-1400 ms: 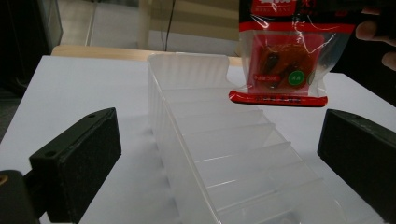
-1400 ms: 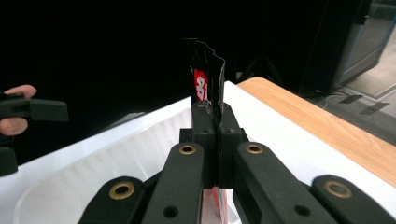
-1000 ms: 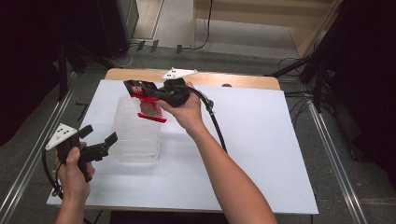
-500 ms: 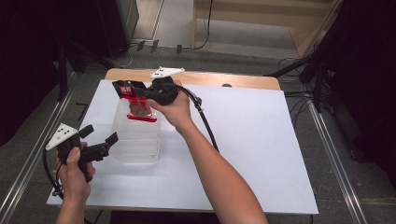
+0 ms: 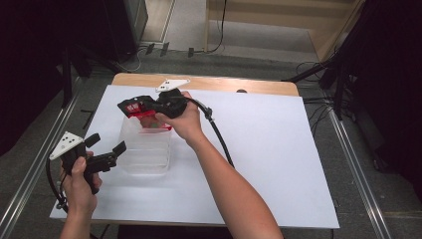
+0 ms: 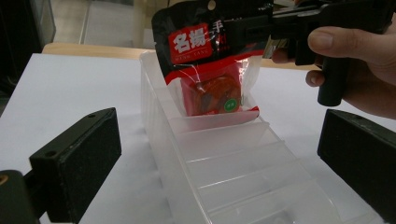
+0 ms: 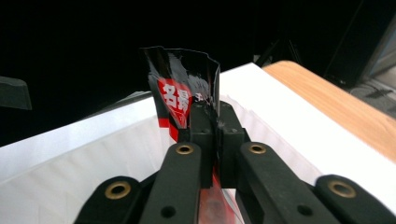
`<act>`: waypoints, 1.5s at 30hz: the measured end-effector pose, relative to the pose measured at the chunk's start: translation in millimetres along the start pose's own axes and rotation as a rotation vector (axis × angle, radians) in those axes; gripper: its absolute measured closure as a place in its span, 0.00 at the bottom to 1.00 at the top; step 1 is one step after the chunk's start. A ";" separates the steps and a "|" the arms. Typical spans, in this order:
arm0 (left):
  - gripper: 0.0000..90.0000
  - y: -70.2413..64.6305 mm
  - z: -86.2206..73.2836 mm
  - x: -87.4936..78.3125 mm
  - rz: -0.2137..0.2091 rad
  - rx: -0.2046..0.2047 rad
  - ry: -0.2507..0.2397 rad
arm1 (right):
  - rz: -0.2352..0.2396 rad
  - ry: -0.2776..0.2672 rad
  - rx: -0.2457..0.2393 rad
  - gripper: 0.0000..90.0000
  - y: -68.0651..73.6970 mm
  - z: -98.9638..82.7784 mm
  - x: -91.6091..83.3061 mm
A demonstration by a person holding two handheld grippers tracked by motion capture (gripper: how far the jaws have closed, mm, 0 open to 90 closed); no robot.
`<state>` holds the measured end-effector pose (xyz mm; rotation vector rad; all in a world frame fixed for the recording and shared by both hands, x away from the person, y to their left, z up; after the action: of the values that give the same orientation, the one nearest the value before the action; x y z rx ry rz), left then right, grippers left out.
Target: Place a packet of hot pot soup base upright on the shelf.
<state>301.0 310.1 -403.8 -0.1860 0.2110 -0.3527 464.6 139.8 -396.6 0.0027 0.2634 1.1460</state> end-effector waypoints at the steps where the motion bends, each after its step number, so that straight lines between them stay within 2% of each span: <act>1: 0.00 -0.1 0.0 0.0 -0.001 0.002 0.001 | 0.000 -0.004 0.013 0.99 -0.8 -2.0 -1.6; 2: 0.00 -0.4 0.0 0.2 -0.001 0.001 0.000 | 0.005 -0.014 0.041 0.98 -1.6 -5.1 -5.1; 7: 0.00 -0.8 -0.2 0.8 -0.002 0.002 0.002 | 0.010 -0.009 0.059 1.00 -1.0 -11.2 -8.9; 11: 0.00 -2.0 -0.7 1.2 -0.003 0.004 0.004 | 0.001 0.030 0.025 1.00 4.8 -18.8 -1.5; 15: 0.00 -1.9 -1.7 1.9 -0.005 0.004 0.009 | -0.010 0.032 0.042 0.99 4.1 -22.9 -1.2; 19: 0.00 -2.6 -1.4 2.3 -0.009 0.005 0.006 | -0.035 0.025 0.074 0.73 -1.4 -21.9 -10.0; 22: 0.00 -4.0 -0.8 2.4 -0.010 0.006 0.003 | -0.057 0.023 0.071 0.58 -2.8 -18.4 -19.8; 23: 0.00 -4.4 -1.0 2.5 -0.009 0.008 0.006 | -0.081 0.031 0.066 0.51 -4.2 -16.7 -27.1; 26: 0.00 -5.4 -2.2 3.7 -0.010 0.011 0.009 | -0.090 0.033 0.058 0.49 -5.2 -16.0 -34.1; 30: 0.00 -6.9 -2.8 4.5 -0.009 0.018 0.013 | -0.117 0.017 0.050 0.45 -10.3 -16.0 -53.1; 45: 0.00 -10.3 -5.6 6.7 -0.007 0.035 0.023 | -0.217 -0.023 0.078 0.37 -30.3 -23.5 -123.6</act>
<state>302.5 297.4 -408.1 -0.1485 0.2268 -0.3651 439.4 12.9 -398.2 0.0551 0.2812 0.9194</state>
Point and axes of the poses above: each handheld gripper's, and its own axes: x roughly forward along the jaws, z roughly out of its top, y roughly to its left, the point moved 5 cm from there along x, roughly forward along the jaws, and after that the axes turned 11 degrees about -y, right-handed, at the moved point
